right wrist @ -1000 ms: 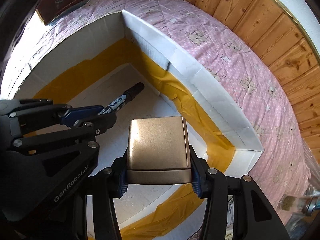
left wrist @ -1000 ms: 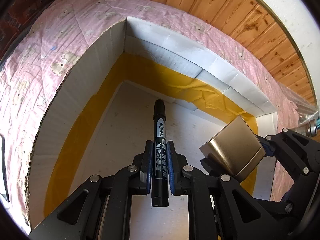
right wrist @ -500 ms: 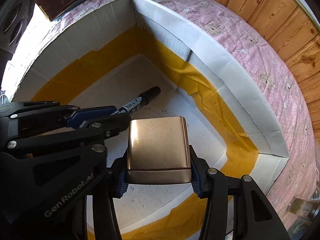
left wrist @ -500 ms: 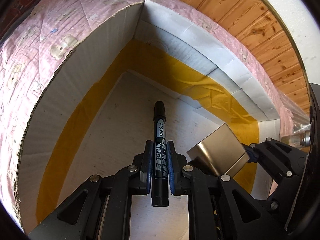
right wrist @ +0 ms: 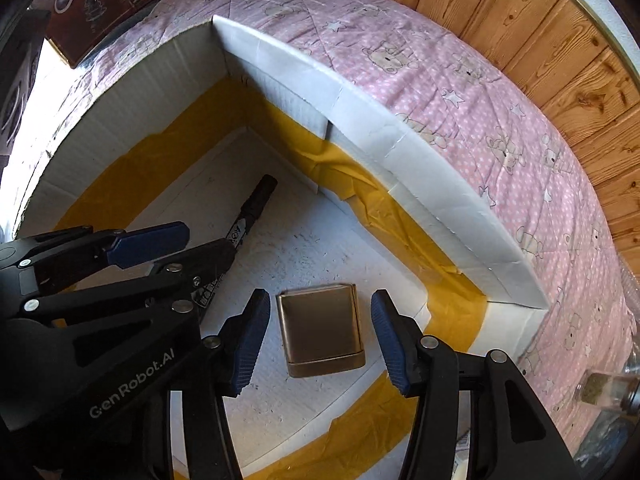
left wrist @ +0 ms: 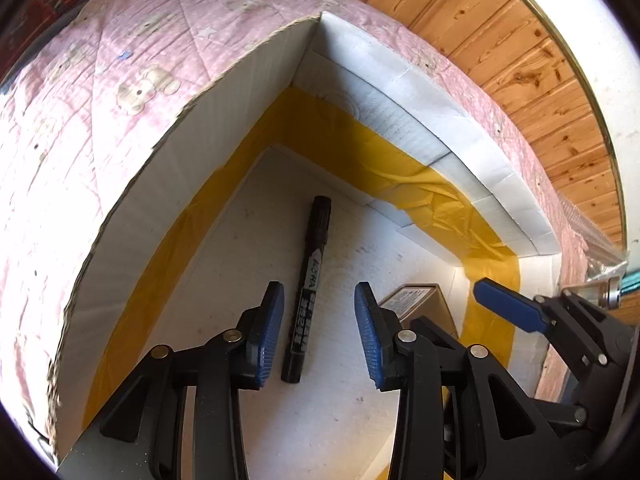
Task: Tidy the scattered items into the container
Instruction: 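Open both tools to drop the marker and gold box into the box, then withdraw both tools from the box toward the remaining scattered items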
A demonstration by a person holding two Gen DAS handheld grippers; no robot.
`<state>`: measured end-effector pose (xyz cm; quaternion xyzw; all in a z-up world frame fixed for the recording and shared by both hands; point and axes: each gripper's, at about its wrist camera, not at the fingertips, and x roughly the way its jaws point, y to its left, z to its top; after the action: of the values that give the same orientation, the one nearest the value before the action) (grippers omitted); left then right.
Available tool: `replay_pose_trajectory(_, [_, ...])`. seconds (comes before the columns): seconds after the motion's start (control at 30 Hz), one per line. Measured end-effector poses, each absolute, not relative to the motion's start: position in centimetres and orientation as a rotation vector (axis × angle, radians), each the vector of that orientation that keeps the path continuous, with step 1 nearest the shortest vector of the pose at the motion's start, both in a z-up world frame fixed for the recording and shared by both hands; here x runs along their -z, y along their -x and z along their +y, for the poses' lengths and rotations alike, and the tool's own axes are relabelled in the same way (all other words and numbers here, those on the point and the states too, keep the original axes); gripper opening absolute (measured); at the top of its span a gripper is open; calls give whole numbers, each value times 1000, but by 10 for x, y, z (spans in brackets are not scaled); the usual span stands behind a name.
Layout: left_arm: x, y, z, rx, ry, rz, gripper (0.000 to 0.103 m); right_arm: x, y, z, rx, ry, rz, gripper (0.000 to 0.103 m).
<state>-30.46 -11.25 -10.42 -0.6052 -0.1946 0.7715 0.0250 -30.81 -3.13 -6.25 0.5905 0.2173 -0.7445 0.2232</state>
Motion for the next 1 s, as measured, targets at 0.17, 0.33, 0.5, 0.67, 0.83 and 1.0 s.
replay_pose_trajectory(0.17, [91, 283, -110, -2384, 1821, -569, 42, 35, 280, -9, 2120, -1545, 576, 54])
replay_pose_trajectory(0.33, [67, 246, -109, -2451, 1741, -527, 43, 15, 241, -6, 2140, -1460, 582, 56])
replay_pose_trajectory(0.5, [44, 217, -104, -2562, 1650, -461, 43, 2, 215, -3, 2160, -1396, 602, 56])
replay_pose_trajectory(0.67, [29, 189, -95, -2623, 1578, -382, 43, -10, 183, -2, 2179, -1344, 641, 56])
replay_pose_trajectory(0.83, [23, 170, -87, -2627, 1545, -368, 43, -13, 168, -1, 2190, -1332, 662, 56])
replay_pose_trajectory(1.0, [14, 147, -88, -2632, 1485, -400, 43, -17, 148, 12, 2210, -1310, 611, 56])
